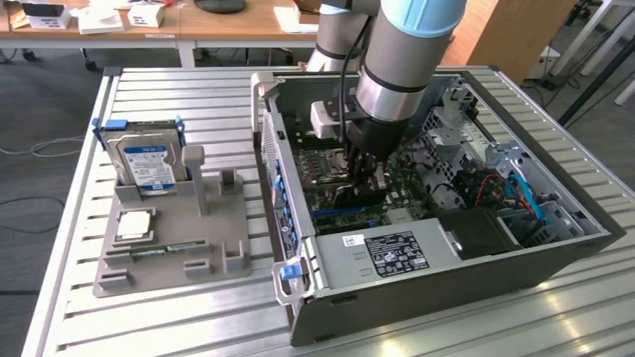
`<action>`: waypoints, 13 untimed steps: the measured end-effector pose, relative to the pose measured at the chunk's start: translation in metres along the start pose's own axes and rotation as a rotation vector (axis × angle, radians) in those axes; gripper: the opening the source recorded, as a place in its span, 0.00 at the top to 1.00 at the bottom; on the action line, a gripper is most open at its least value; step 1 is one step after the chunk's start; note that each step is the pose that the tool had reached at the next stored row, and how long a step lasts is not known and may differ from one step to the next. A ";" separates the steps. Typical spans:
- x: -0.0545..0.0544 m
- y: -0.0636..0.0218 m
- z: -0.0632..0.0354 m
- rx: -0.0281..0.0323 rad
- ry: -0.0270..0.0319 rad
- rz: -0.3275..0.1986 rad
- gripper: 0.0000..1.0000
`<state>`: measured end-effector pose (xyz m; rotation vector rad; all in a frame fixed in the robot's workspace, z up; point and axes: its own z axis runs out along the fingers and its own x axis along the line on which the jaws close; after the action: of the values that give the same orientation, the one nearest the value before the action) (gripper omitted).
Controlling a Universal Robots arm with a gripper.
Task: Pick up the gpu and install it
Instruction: 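Insert the gpu into the slot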
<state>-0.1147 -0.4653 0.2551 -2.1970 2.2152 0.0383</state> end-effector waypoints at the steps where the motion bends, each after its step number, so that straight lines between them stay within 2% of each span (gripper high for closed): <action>1: 0.000 0.0000 0.0000 0.0000 0.0000 0.000 0.73; 13: 0.000 0.0000 0.0009 0.0000 0.0000 0.000 0.73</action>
<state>-0.1147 -0.4653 0.2542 -2.1970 2.2152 0.0383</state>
